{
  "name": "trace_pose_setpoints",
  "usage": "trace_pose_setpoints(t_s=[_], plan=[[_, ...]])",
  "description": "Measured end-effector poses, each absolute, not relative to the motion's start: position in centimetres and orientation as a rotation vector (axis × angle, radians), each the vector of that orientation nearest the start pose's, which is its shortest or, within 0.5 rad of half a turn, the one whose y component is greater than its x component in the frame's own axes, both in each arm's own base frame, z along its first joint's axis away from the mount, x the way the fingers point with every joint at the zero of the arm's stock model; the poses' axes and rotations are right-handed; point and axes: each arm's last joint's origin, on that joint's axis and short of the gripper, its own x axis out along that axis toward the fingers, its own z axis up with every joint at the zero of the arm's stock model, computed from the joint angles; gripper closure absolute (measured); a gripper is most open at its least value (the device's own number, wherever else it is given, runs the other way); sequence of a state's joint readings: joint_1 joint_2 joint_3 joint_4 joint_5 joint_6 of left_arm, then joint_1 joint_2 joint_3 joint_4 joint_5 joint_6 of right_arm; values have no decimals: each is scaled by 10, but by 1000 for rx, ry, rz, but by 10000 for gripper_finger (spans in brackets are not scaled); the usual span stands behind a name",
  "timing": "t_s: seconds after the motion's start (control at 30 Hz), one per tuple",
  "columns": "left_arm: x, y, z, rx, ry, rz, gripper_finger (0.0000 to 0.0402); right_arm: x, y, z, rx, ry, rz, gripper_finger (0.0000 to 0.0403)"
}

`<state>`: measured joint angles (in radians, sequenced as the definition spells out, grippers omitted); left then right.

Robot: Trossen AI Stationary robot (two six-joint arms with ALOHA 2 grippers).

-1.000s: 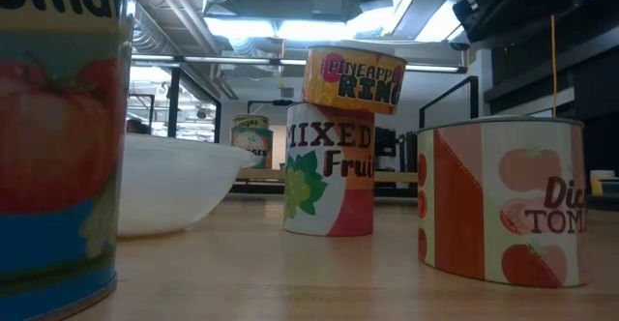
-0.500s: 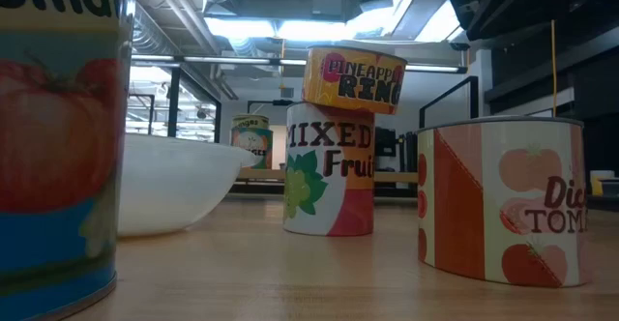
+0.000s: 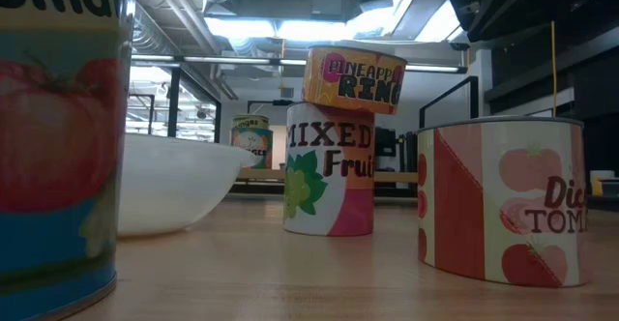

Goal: Pick and place cans onto a shelf
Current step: Put the canned tomatoes on the shelf

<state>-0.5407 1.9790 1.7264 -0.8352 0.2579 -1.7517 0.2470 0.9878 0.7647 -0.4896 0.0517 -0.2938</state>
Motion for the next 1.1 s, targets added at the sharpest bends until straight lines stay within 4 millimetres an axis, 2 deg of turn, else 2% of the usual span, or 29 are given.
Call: trace_pose_setpoints(t_s=[0.37,0.7,1.1], plan=[[359,-220,254,-1266,1271,513,303,194,47,265,-387,675,290,331],[358,-220,253,-1260,1264,519,303,194,47,265,-387,675,290,331],[362,-224,241,-1248,1303,523,303,194,47,265,-387,676,290,331]])
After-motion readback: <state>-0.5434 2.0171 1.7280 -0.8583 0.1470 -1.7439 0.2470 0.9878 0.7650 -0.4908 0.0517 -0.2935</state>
